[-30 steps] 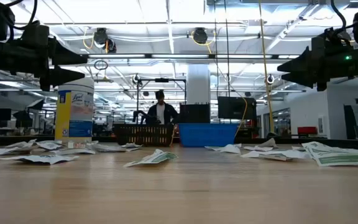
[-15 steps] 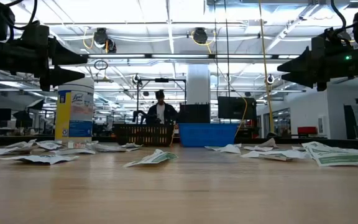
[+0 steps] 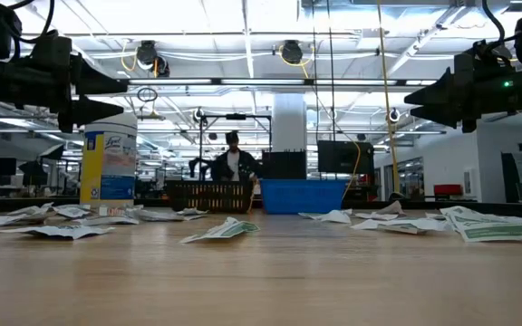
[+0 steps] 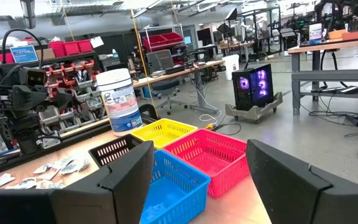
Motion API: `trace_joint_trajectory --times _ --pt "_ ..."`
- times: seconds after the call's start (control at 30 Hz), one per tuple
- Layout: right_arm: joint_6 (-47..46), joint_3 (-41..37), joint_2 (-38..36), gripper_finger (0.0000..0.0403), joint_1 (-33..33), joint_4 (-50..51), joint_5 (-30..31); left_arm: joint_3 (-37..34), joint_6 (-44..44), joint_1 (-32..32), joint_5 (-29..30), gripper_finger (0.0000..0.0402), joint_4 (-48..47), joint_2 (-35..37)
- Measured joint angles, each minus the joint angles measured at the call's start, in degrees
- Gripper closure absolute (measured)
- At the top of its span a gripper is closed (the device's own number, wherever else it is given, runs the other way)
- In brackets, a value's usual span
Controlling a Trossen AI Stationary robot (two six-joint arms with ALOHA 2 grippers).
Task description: Pick & Place First Aid Supplies
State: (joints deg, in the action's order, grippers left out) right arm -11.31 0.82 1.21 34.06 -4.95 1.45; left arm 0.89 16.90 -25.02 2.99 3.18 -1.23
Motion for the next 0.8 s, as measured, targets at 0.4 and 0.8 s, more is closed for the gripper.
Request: trace_joint_trajectory --times 0.4,0.8 --pt "0.02 -0.02 -0.01 0.0149 0.01 -0.81 0.12 0.0 0.01 -0.02 0.0 0.0096 0.0 -0.01" --pt "0.0 -0.01 0.0 0.0149 0.02 -0.85 3.13 -0.01 -0.01 -0.02 0.01 0.0096 0.0 0.0"
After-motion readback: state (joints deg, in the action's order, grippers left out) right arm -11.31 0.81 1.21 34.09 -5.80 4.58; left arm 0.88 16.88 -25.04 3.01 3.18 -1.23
